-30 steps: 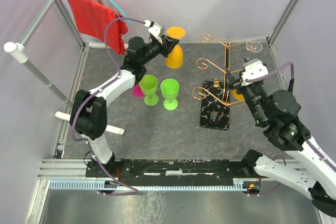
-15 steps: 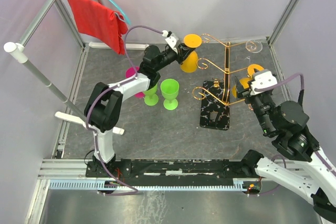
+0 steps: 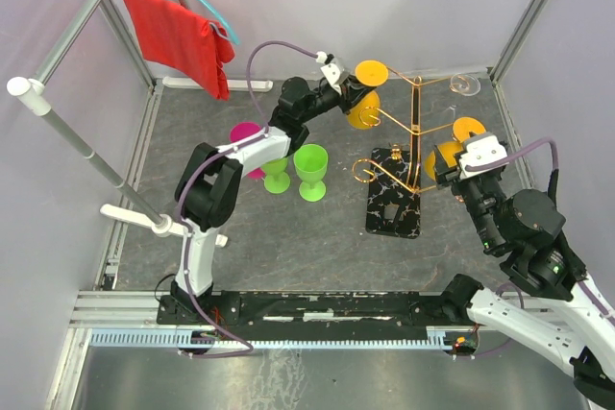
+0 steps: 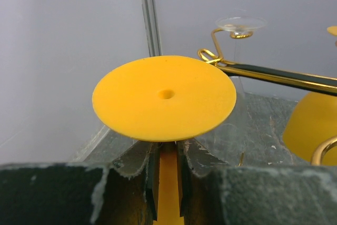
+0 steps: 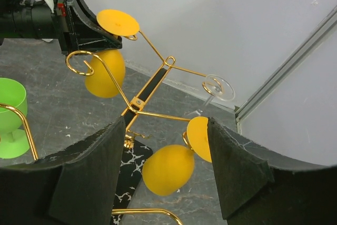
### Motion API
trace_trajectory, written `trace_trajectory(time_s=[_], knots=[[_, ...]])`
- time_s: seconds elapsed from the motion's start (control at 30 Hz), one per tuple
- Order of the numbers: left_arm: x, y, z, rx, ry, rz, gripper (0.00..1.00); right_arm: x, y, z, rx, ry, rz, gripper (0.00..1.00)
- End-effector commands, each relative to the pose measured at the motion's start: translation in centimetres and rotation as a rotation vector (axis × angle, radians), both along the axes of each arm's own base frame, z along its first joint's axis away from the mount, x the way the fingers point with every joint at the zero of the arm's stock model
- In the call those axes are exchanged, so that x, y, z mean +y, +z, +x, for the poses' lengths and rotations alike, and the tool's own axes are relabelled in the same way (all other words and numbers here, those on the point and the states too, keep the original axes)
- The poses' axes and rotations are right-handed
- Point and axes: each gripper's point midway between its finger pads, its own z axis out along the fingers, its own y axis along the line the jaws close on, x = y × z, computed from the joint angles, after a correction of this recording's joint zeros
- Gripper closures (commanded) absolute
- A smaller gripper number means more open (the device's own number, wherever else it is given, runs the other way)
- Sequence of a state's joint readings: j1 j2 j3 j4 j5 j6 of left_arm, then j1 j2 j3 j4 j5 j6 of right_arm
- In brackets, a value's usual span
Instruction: Place the wine glass upside down on the wine glass rack
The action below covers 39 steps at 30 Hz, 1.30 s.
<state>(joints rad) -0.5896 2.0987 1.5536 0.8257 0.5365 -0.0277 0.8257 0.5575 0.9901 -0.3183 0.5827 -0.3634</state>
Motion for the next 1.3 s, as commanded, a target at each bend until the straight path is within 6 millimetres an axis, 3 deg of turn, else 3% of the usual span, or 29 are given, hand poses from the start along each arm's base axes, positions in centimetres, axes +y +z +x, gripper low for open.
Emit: trace_trajectory(time_s=[0.0, 0.27, 0.77, 0.83, 0.9, 0.97, 1.27], knots=[[-1.4, 2.5, -0.3, -0.108, -0.035, -0.023, 0.97, -0.6, 0.5, -0.2, -0.018, -0.022, 0.018, 0.29], [-3.0, 1.1, 0.3, -0.096, -0.043, -0.011, 0.97, -0.8, 0.4, -0.2, -0.018, -0.028, 0.013, 0.29], [-4.5, 0.8, 2.5, -0.091, -0.018, -0.049, 0.97, -0.8, 0.1, 0.0, -0.022, -0.036, -0.005, 0.28], [-4.4, 1.3, 2.8, -0.096, -0.003, -0.058, 0.97, -0.8, 0.2, -0.1, -0.024, -0.033, -0.003, 0.28], [-4.6, -0.4, 3.6, -0.078, 0.019, -0.047, 0.97, -0.7, 0.2, -0.1, -0.023, -0.032, -0.002, 0.28], [-4.7, -0.7, 4.1, -0.077, 0.034, -0.047, 0.97, -0.7, 0.2, -0.1, -0.022, -0.032, -0.001, 0.28], [-3.3, -0.6, 5.5, -0.091, 0.122, -0.051, 0.97, -0.1, -0.3, 0.5, -0.013, -0.026, -0.013, 0.27]])
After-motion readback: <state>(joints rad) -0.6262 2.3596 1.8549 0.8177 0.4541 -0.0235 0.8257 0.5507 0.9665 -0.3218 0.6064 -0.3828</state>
